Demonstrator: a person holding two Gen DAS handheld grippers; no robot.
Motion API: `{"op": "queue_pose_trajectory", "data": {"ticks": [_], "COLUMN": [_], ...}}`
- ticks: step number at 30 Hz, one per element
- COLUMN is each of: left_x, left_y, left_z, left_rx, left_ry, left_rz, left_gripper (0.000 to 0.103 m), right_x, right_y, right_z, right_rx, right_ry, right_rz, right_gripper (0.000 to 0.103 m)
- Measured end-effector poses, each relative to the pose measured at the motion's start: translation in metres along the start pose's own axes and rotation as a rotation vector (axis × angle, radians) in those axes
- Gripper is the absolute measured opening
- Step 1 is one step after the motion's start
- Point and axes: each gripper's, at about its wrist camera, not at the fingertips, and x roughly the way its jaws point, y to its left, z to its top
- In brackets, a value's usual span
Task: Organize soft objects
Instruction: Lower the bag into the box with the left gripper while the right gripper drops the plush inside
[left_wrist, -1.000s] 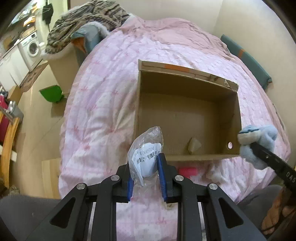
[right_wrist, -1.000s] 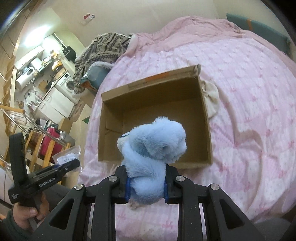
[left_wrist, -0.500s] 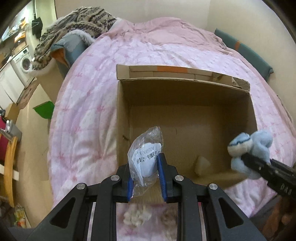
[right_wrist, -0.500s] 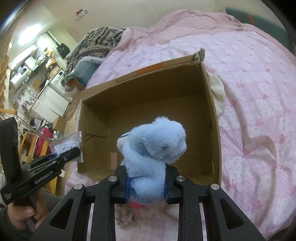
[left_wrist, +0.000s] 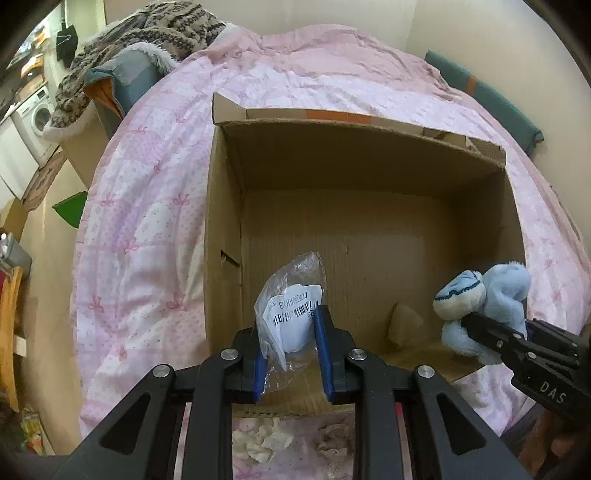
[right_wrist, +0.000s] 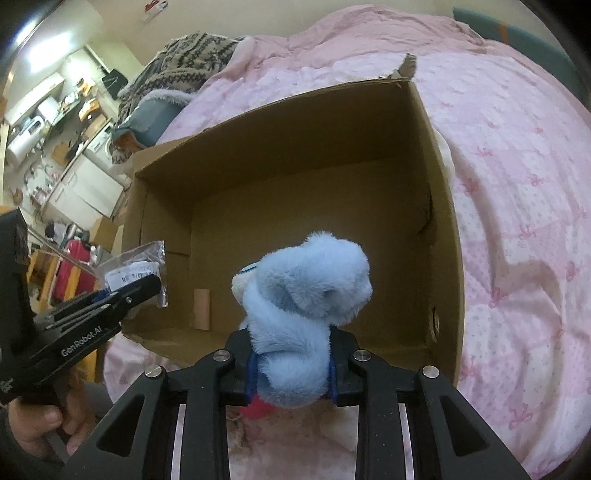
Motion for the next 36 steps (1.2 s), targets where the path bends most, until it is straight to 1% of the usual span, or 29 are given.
{"op": "queue_pose_trajectory", "data": {"ticks": [4, 7, 18, 21, 22, 23, 24, 25, 26, 28, 30, 31, 32, 33, 34, 35, 36], "left_x": [0.003, 0.003, 0.0, -0.003, -0.004, -0.004, -0.004, -0.004, -0.004, -0.004, -0.005, -0.006, -0.007, -0.008, -0.009, -0.011, -0.013], "left_y": [-0.003, -0.008, -0.008, -0.009, -0.009, -0.009, -0.009, -0.01, -0.01, -0.012, -0.012, -0.013, -0.013, -0.012, -0.012, -0.011, -0.012], "left_z": [-0.003, -0.004, -0.004, -0.003, -0.003, -0.003, -0.003, -0.003, -0.003, -0.004, -0.004, -0.003, -0.003, -0.003, -0.002, -0.002, -0.002], "left_rx": [-0.006, 0.008, 0.006, 0.011, 0.012, 0.014, 0.016, 0.019, 0.022, 0.03, 0.032, 0.031, 0.031, 0.028, 0.024, 0.021, 0.023], "left_ry": [0.024, 0.023, 0.003, -0.009, -0.012, -0.013, -0.012, -0.009, -0.003, -0.001, -0.004, -0.008, -0.014, -0.022, -0.029, -0.04, -0.047], "left_rz": [-0.019, -0.016, -0.013, -0.014, -0.014, -0.013, -0.012, -0.01, -0.011, -0.002, 0.005, 0.008, 0.011, 0.012, 0.009, 0.003, 0.002], "left_gripper": [0.021, 0.021, 0.021, 0.021, 0.021, 0.021, 0.021, 0.021, 0.022, 0.022, 0.024, 0.03, 0.042, 0.049, 0.058, 0.061, 0.062], "right_x": [0.005, 0.008, 0.006, 0.004, 0.003, 0.0, -0.002, -0.004, -0.007, -0.012, -0.014, -0.016, -0.016, -0.016, -0.016, -0.015, -0.016], "right_y": [-0.002, -0.003, -0.001, 0.0, 0.001, 0.003, 0.005, 0.009, 0.013, 0.015, 0.014, 0.013, 0.011, 0.009, 0.006, 0.004, 0.002], "right_z": [0.0, 0.0, 0.002, 0.003, 0.003, 0.003, 0.002, 0.001, 0.002, 0.002, 0.004, 0.004, 0.005, 0.006, 0.006, 0.007, 0.008], "right_rx": [0.01, 0.011, 0.002, -0.012, -0.016, -0.026, -0.047, -0.074, -0.099, -0.11, -0.102, -0.097, -0.089, -0.076, -0.061, -0.046, -0.037], "right_ry": [0.023, 0.036, 0.017, 0.001, -0.007, -0.021, -0.036, -0.052, -0.066, -0.089, -0.095, -0.099, -0.101, -0.098, -0.092, -0.089, -0.093], "right_rz": [-0.004, -0.007, -0.013, -0.022, -0.027, -0.046, -0.077, -0.106, -0.121, -0.12, -0.1, -0.101, -0.105, -0.097, -0.084, -0.074, -0.069], "right_gripper": [0.029, 0.03, 0.032, 0.038, 0.048, 0.055, 0.057, 0.061, 0.068, 0.074, 0.074, 0.074, 0.077, 0.078, 0.083, 0.087, 0.088]}}
